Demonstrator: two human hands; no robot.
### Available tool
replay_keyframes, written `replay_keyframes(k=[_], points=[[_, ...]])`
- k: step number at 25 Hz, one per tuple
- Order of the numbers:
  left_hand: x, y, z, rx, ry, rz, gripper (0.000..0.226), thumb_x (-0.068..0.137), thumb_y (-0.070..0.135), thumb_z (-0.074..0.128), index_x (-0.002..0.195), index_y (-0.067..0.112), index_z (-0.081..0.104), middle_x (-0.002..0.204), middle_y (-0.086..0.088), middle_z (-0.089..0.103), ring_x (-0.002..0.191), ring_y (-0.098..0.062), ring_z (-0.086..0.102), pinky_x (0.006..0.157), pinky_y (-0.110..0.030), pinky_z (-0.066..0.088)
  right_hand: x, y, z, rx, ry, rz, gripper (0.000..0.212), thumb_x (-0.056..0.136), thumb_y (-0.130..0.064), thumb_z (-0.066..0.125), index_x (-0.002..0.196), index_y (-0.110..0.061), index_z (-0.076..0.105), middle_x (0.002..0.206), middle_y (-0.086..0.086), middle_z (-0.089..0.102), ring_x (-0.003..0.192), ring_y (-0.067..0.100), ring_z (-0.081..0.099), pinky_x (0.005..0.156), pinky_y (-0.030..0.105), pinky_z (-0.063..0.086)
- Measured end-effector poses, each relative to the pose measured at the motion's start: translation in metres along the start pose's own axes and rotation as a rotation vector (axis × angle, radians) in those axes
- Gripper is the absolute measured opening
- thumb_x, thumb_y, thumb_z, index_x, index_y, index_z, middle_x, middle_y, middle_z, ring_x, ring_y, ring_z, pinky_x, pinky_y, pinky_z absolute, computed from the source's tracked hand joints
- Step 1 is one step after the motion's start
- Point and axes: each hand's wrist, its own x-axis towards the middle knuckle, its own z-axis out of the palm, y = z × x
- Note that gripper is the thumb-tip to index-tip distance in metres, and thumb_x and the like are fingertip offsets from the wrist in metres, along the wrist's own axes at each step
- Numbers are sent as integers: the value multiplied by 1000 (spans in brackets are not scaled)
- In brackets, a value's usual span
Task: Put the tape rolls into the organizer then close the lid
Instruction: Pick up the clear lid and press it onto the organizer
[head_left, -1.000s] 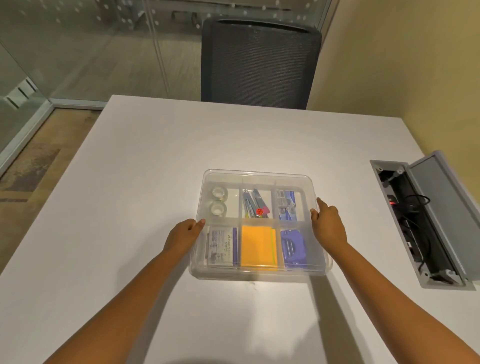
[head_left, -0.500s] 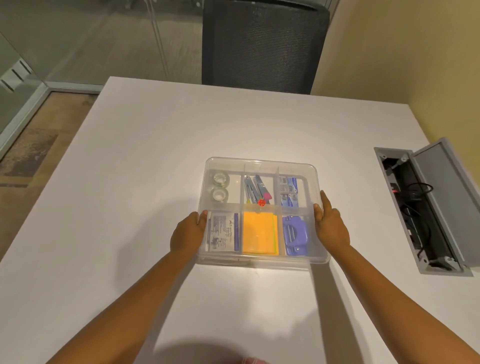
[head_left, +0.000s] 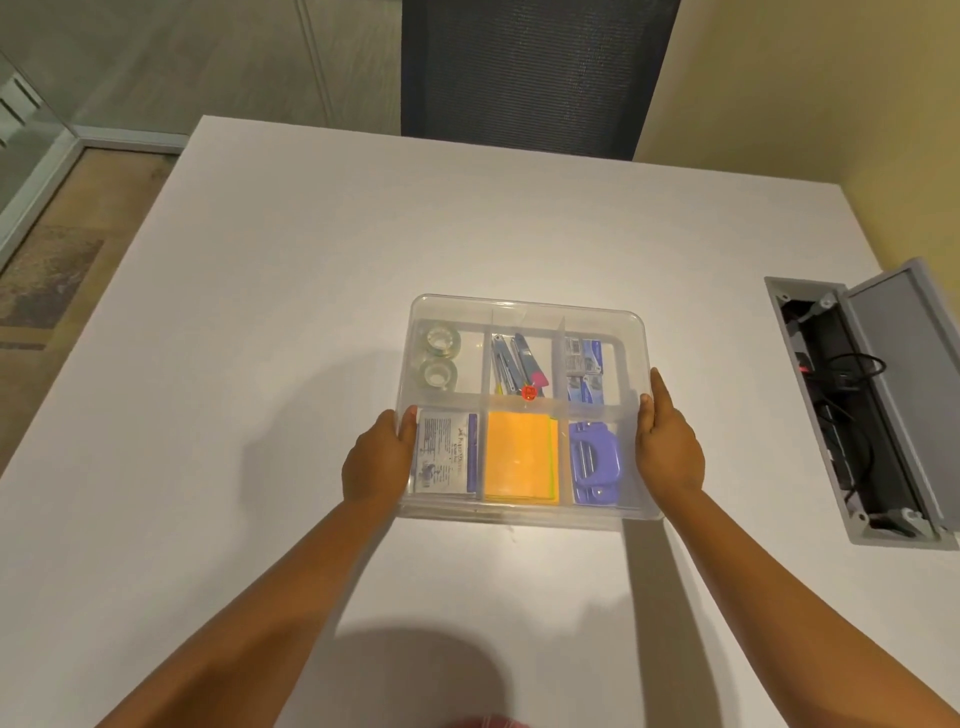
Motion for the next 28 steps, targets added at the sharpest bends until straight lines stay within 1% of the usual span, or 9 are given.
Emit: replay_keyframes(k=[4, 6, 8, 10, 12, 15, 18, 22, 28], points=[[-3, 1, 1, 27, 46, 7, 46, 85, 57, 23, 78, 14, 37, 60, 1, 49, 50, -17, 50, 44, -25, 30, 2, 4, 3, -55, 15, 11, 46, 99, -41, 21, 144, -32, 22, 115, 11, 63, 87, 30, 61, 67, 31, 41], [-4, 4, 1, 43, 119, 11, 43, 89, 52, 32, 95, 11, 41, 84, -9, 58, 67, -28, 61, 51, -31, 44, 3, 4, 2, -79, 15, 10, 46, 99, -41, 21, 144, -33, 21, 114, 13, 61, 87, 31, 60, 67, 33, 42], [-2, 9, -1, 68, 178, 57, 45, 91, 39, 45, 122, 7, 40, 121, -18, 52, 100, -35, 59, 72, -45, 52, 4, 2, 0, -132, 15, 6, 48, 98, -41, 23, 145, -32, 19, 116, 16, 55, 89, 31, 57, 69, 38, 47], [7, 17, -6, 86, 173, 168, 56, 91, 34, 49, 137, 7, 30, 143, -18, 38, 126, -34, 43, 97, -49, 42, 11, -4, -3, -186, 24, -27, 52, 97, -43, 28, 145, -29, 18, 129, 17, 46, 108, 34, 53, 78, 45, 49], [22, 30, -10, 121, 147, 312, 60, 93, 37, 44, 143, 12, 22, 153, -12, 25, 139, -29, 25, 110, -47, 26, 24, -15, -4, -172, 36, -93, 58, 95, -46, 33, 146, -23, 17, 144, 14, 36, 127, 33, 42, 93, 49, 45], [54, 55, -7, 304, 92, 484, 61, 94, 44, 28, 146, 18, 8, 157, -4, 8, 144, -21, 3, 117, -45, 9, 50, -35, 1, -204, -9, -248, 62, 96, -45, 33, 147, -15, 15, 155, 11, 22, 143, 27, 20, 116, 44, 23], [86, 67, -1, 401, 20, 499, 66, 93, 49, 24, 146, 16, 2, 158, -4, -1, 144, -19, -4, 118, -42, 3, 74, -49, 10, -327, -85, -323, 67, 96, -47, 30, 147, -9, 9, 158, 10, 10, 146, 25, 5, 120, 38, 5], [100, 58, 7, 388, 16, 471, 69, 93, 50, 26, 146, 11, 4, 158, -6, 2, 144, -20, -3, 116, -38, 3, 85, -48, 21, -408, -97, -327, 71, 95, -50, 26, 147, -8, 4, 159, 10, 4, 146, 25, 0, 119, 37, 0], [103, 55, 13, 374, 29, 480, 72, 92, 51, 29, 145, 10, 3, 157, -7, 5, 144, -20, 1, 115, -33, 4, 86, -41, 29, -432, -41, -348, 72, 94, -53, 22, 147, -9, 6, 158, 9, 8, 146, 24, 3, 117, 34, 0]])
